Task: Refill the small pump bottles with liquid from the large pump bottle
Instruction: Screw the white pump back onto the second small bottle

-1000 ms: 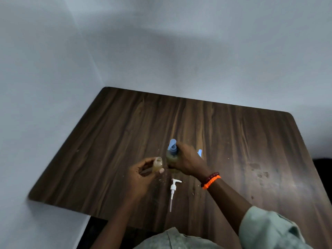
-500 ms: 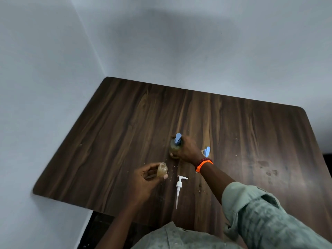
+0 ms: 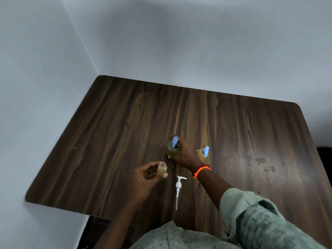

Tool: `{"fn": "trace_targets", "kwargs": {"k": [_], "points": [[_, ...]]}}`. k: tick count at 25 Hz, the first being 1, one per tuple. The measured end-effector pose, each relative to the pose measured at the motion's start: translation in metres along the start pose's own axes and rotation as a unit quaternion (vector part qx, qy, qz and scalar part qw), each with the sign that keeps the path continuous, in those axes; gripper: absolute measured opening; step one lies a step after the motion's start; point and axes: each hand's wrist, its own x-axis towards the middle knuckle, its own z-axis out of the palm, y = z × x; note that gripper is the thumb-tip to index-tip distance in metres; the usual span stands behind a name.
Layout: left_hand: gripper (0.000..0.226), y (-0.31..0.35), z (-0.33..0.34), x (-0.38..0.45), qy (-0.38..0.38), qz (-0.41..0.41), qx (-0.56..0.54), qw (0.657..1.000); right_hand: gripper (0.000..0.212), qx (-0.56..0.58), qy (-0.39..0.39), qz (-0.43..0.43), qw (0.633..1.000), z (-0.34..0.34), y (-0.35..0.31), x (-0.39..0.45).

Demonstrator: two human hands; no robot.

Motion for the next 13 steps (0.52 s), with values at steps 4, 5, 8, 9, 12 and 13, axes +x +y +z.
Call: {"fn": "trace_targets", "kwargs": {"k": [4, 5, 8, 9, 12, 13], "points": [[0.039, 0.000, -0.002, 0.003, -0.015, 0.007, 0.007, 1.000, 0.088, -0.013, -0.030, 0.026, 0.999, -0.006, -0.004, -0.009], [0.040, 0.001, -0.002, 0.003, -0.015, 0.008, 0.006, 1.000, 0.093, -0.044, -0.026, 0.031, 0.998, -0.007, -0.002, -0.016], [0.040, 0.000, -0.002, 0.005, -0.014, 0.006, -0.007, 1.000, 0.035, -0.193, 0.011, 0.047, 0.980, 0.003, 0.024, -0.050], [0.040, 0.000, -0.002, 0.006, -0.011, 0.005, -0.012, 1.000, 0.018, -0.212, 0.008, 0.069, 0.975, 0.008, 0.033, -0.064], [0.040, 0.001, 0.002, 0.007, -0.010, 0.003, -0.018, 1.000, 0.032, -0.155, -0.005, 0.123, 0.980, 0.029, 0.050, -0.088], [0.040, 0.002, 0.003, 0.006, -0.015, 0.004, -0.016, 1.000, 0.041, -0.146, -0.003, 0.125, 0.981, 0.037, 0.052, -0.089]]}}
